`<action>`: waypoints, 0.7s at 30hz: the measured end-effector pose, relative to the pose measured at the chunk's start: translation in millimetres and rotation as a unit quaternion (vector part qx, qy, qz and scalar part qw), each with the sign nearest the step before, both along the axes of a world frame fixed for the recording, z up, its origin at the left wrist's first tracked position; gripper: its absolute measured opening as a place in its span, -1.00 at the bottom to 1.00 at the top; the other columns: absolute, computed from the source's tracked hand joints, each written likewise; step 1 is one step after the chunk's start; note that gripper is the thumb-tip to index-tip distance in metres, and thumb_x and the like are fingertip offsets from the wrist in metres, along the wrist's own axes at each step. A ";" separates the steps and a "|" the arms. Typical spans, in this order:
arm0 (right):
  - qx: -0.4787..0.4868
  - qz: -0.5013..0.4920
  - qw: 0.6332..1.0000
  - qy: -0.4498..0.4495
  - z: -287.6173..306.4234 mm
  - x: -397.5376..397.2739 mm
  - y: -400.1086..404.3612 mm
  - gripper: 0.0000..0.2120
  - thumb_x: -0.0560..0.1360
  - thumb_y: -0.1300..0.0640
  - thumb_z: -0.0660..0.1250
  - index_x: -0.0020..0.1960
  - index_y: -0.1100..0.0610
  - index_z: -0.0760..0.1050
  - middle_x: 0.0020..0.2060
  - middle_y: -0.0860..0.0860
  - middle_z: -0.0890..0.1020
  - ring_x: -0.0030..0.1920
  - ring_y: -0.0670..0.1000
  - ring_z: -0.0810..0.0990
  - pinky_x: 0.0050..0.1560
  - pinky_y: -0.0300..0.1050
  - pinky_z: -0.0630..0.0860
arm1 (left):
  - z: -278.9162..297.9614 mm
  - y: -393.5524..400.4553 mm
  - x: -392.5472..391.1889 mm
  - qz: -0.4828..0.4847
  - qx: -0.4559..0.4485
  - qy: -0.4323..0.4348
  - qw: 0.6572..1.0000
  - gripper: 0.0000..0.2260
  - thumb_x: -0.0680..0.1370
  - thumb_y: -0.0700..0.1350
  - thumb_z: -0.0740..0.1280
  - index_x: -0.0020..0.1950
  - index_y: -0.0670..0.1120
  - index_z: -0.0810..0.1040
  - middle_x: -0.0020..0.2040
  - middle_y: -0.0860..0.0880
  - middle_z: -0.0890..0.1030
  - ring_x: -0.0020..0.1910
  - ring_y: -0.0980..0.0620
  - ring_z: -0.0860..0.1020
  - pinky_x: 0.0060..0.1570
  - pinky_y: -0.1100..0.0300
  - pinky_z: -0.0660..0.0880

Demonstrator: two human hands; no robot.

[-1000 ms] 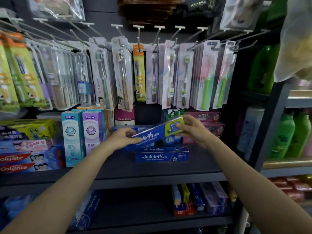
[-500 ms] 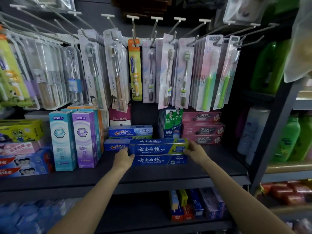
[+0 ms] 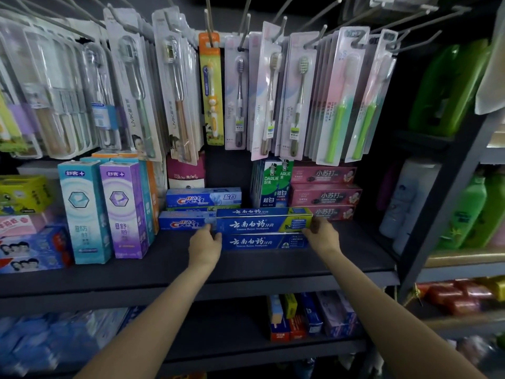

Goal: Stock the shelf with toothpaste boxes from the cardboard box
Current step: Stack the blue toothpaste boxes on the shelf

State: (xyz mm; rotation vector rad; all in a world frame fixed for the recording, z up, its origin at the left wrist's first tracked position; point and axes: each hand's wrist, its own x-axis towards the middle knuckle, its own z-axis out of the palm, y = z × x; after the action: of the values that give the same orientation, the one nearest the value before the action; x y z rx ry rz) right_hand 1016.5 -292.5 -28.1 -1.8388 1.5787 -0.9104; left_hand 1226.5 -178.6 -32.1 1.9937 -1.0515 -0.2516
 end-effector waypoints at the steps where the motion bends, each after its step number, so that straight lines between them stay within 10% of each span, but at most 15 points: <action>1: -0.051 -0.020 0.998 -0.019 -0.2 0.0 3.1 -0.71 0.54 0.23 0.27 0.23 0.29 0.41 0.17 0.20 0.52 0.19 0.19 0.49 0.13 -0.05 0.42 | -0.2 3.2 -4.6 0.015 -0.043 -0.019 0.999 -0.72 0.57 -0.22 0.22 0.28 -0.22 0.41 0.25 -0.18 0.43 0.23 -0.14 0.43 0.15 0.07 0.40; 5: -0.291 0.003 0.956 -0.027 5.1 0.5 42.5 -0.85 0.51 0.39 0.16 0.05 0.32 0.43 -0.01 0.20 0.46 -0.02 0.18 0.44 -0.10 -0.16 0.30 | -8.9 31.7 -35.5 -0.088 -0.219 -0.175 0.956 -0.69 0.49 -0.34 0.21 0.23 -0.19 0.43 0.18 -0.14 0.41 0.19 -0.04 0.36 0.16 0.08 0.38; 10: -0.374 0.173 0.908 0.070 -55.9 -10.0 111.9 -0.78 0.43 0.39 0.12 -0.01 0.33 0.49 -0.10 0.22 0.51 -0.08 0.09 0.43 -0.16 -0.18 0.38 | -98.5 88.4 -86.5 -0.344 -0.121 -0.274 0.890 -0.73 0.45 -0.21 0.13 0.10 -0.16 0.46 0.05 -0.10 0.49 0.02 -0.01 0.40 0.03 0.18 0.34; 17: -0.112 0.228 0.940 0.229 -267.8 -73.4 187.0 -0.77 0.35 0.26 0.11 -0.13 0.25 0.52 -0.15 0.16 0.56 -0.11 0.13 0.51 -0.20 -0.04 0.48 | -277.3 153.3 -105.5 -0.405 0.258 -0.120 0.869 -0.64 0.59 -0.20 0.13 0.39 -0.12 0.28 0.37 -0.04 0.27 0.26 -0.04 0.38 0.04 0.28 0.29; 21: 0.113 0.290 0.890 0.334 -381.1 -98.1 214.2 -0.74 0.44 0.37 0.20 0.11 0.32 0.50 0.10 0.25 0.52 0.18 0.24 0.48 0.10 0.05 0.41 | -366.9 175.5 -99.5 -0.346 0.383 -0.066 0.854 -0.63 0.55 -0.23 0.20 0.36 -0.18 0.31 0.33 -0.12 0.33 0.22 -0.11 0.42 0.11 0.12 0.34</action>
State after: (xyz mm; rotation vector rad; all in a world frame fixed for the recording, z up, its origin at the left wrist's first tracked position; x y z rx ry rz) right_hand 918.3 -78.3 -409.2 -2.3772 1.2511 0.2010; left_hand 1127.0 -3.1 -399.0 2.2185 -1.9664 -1.0742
